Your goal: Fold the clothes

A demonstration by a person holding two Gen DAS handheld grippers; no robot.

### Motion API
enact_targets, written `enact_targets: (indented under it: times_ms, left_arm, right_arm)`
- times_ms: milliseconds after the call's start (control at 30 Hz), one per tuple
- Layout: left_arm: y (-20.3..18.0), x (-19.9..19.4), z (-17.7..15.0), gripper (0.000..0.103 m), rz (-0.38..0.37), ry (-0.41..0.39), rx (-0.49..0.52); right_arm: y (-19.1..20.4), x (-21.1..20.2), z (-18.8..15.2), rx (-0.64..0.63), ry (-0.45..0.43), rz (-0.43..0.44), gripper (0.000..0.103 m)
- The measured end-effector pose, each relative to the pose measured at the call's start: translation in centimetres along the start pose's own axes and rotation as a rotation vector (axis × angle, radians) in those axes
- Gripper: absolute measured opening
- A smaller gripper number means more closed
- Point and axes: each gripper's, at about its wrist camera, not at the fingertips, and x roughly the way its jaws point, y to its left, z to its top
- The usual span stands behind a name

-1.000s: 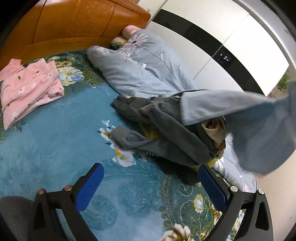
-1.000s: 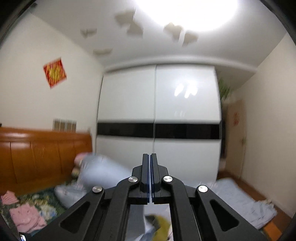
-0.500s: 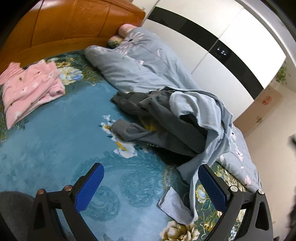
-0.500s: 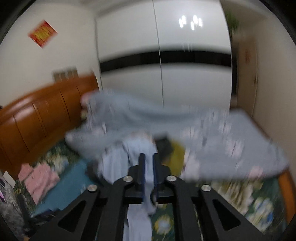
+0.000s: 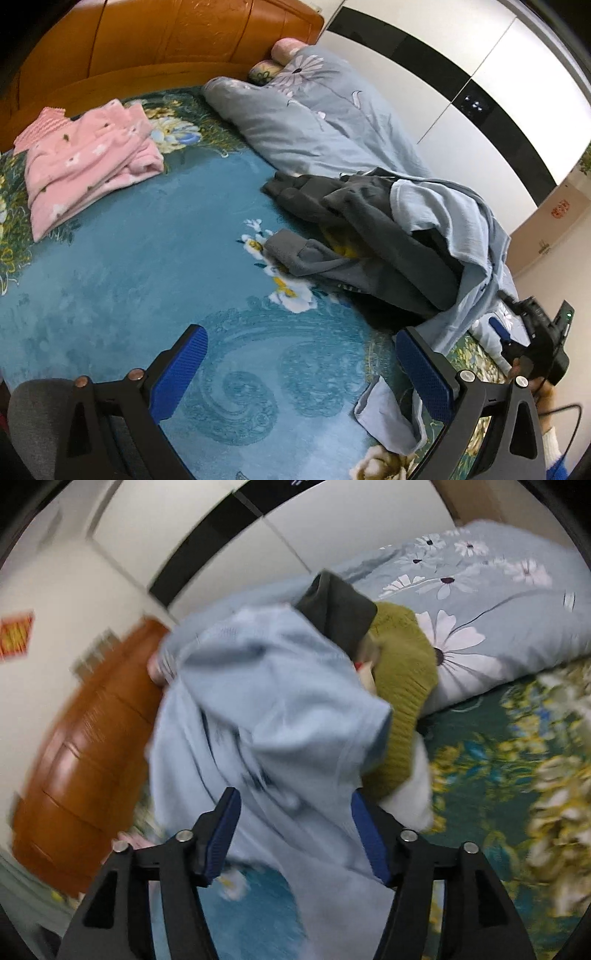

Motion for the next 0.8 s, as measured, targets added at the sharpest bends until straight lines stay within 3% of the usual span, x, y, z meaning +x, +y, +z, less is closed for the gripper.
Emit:
enact_targets:
  times_ms: [267,367,433,500,600,800]
  left_arm:
    - [-0.8,0.7,0.2,0.103,0.003,0.012,0.024]
    - [-1.0,1.0,0.1,0.103,0.009,0.019,0.027]
    - [-1.1,1.2,0.1,0.103,0.008,0.026,0.03]
    - [-1.3,1.4,0.1,0.103,0.015,0.03,0.037]
    - [-1.4,1.4,0.3,0.103,0.015,0.022,0.044]
    - [-1.6,1.2,0.6,0.103,0.014,0.023,0.052]
  right_arm:
    - [-4.3,1.7,3.1,0.291,-0.038,0.205,0.065]
    - [-5.8,1.6,3.3,0.333,-0.049,0.194,0.065]
    - [-6.9,2.3,3.5,0.396,-0.018,0.297,0.064]
    - [-7.5,2.4,3.6,0.447,-0.013,0.42,0.046]
    - [-7.5,1.9,3.9,0.451,-0.04,0.509,0.036]
    - [-7.9,3.9,4.2,0.519,-0.012,0.44,0.032]
